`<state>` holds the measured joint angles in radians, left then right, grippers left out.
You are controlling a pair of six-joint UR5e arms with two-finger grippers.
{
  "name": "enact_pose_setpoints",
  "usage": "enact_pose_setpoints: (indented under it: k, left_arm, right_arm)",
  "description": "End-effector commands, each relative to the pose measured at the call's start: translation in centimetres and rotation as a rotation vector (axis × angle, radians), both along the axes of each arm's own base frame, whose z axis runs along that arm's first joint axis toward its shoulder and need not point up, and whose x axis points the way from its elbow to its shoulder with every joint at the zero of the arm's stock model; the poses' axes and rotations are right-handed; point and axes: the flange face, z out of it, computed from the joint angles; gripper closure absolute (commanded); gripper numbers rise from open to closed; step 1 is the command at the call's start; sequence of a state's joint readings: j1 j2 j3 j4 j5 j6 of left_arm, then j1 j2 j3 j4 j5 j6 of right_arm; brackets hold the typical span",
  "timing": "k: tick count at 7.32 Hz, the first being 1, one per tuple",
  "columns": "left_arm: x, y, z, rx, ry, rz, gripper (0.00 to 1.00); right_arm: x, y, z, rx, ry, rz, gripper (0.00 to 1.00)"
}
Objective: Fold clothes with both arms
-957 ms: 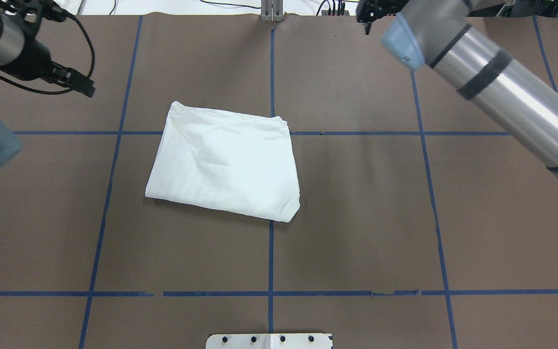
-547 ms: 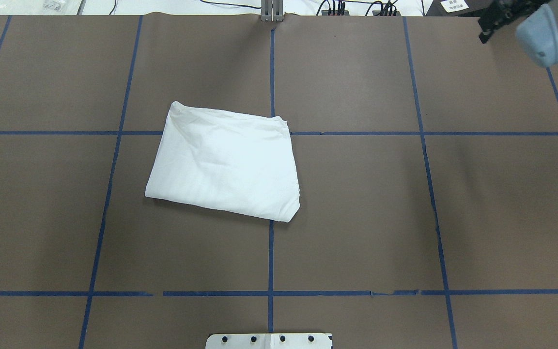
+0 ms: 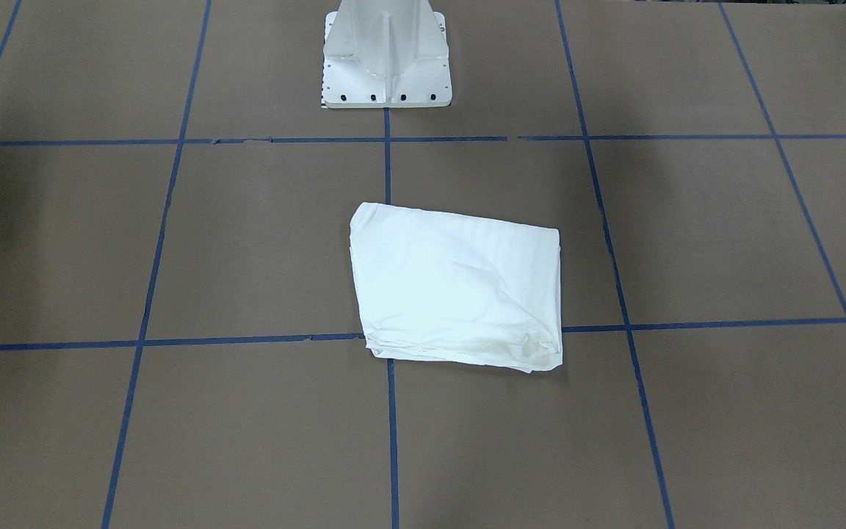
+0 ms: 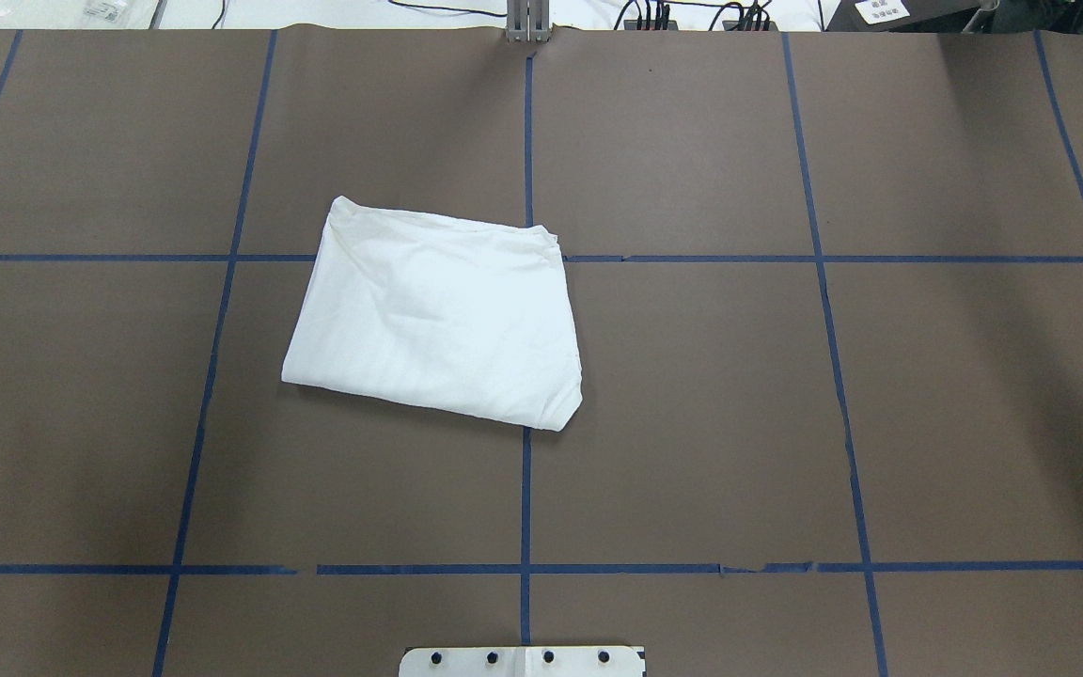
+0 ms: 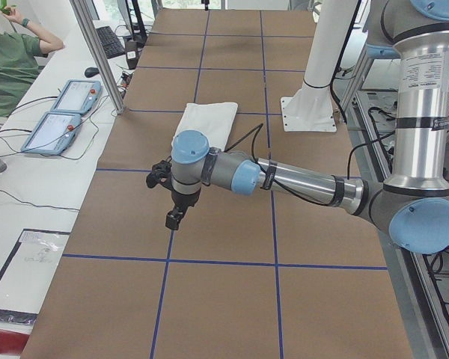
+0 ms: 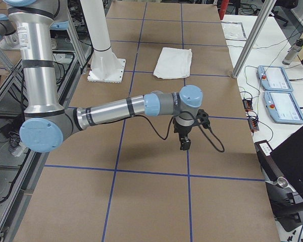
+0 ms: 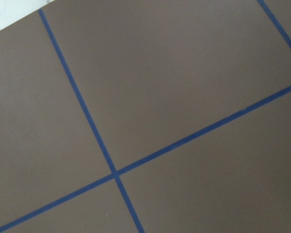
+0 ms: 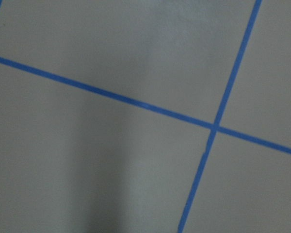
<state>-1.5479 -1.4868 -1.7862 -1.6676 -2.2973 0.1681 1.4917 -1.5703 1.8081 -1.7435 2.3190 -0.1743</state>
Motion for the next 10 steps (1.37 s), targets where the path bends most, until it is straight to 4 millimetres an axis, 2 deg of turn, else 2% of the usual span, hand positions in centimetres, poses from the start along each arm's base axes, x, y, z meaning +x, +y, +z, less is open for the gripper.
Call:
enact_pose_setpoints:
  k: [1, 2, 3, 10]
  left_arm:
    - [-0.9, 1.8, 3.7, -0.099, -0.002, -0.023, 0.0]
    - [-1.0, 3.4, 5.2, -0.154, -0.003, -0.023, 0.0]
    - [-1.0, 3.6, 6.5, -0.186, -0.003, -0.024, 0.0]
    - [-0.8, 4.0, 5.2, -0.154, 0.003, -0.017, 0.0]
  right_arm:
    - [2.8, 6.1, 3.2, -0.067, 0.006, 0.057, 0.0]
    - [2.8, 6.3, 3.6, -0.077, 0.008, 0.06, 0.0]
    - [2.9, 6.3, 3.6, -0.077, 0.01, 0.06, 0.0]
    - [2.8, 6.0, 3.2, -0.104, 0.01, 0.099, 0.0]
